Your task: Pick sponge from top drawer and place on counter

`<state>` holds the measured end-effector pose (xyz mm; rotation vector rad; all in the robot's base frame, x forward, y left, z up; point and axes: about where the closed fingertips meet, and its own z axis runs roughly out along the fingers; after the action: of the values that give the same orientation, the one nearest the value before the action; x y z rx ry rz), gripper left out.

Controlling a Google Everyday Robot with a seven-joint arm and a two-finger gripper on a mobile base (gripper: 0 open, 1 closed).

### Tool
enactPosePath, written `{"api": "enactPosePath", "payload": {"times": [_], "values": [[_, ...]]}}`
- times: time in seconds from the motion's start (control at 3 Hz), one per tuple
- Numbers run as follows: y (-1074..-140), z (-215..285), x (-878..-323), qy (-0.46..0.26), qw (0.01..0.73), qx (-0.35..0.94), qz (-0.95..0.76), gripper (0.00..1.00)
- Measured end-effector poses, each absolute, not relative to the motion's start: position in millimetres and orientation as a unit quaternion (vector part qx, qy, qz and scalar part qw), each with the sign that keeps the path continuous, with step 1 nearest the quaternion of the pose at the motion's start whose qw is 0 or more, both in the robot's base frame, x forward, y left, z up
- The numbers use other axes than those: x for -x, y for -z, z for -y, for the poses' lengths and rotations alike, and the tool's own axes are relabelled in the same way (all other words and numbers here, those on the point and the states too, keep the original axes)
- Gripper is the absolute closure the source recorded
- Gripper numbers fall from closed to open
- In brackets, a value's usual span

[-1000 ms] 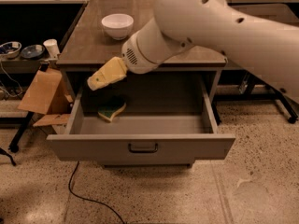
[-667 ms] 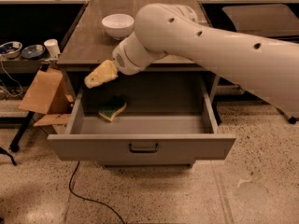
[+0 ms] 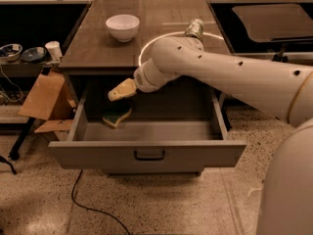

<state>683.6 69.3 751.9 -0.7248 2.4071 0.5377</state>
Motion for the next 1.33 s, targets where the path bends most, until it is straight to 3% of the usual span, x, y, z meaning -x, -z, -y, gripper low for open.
{"api": "enactPosePath", "payload": {"times": [0.33,0.67,1.33], "values": [[-705,-39,-676,-0.198,0.252,0.225,-0.92,0.0],[-684,-49,-672,-0.212,0.257,0.223,-0.916,0.0],[-667,-137,-682,-0.254,0.335,0.288,-0.86,0.0]]}}
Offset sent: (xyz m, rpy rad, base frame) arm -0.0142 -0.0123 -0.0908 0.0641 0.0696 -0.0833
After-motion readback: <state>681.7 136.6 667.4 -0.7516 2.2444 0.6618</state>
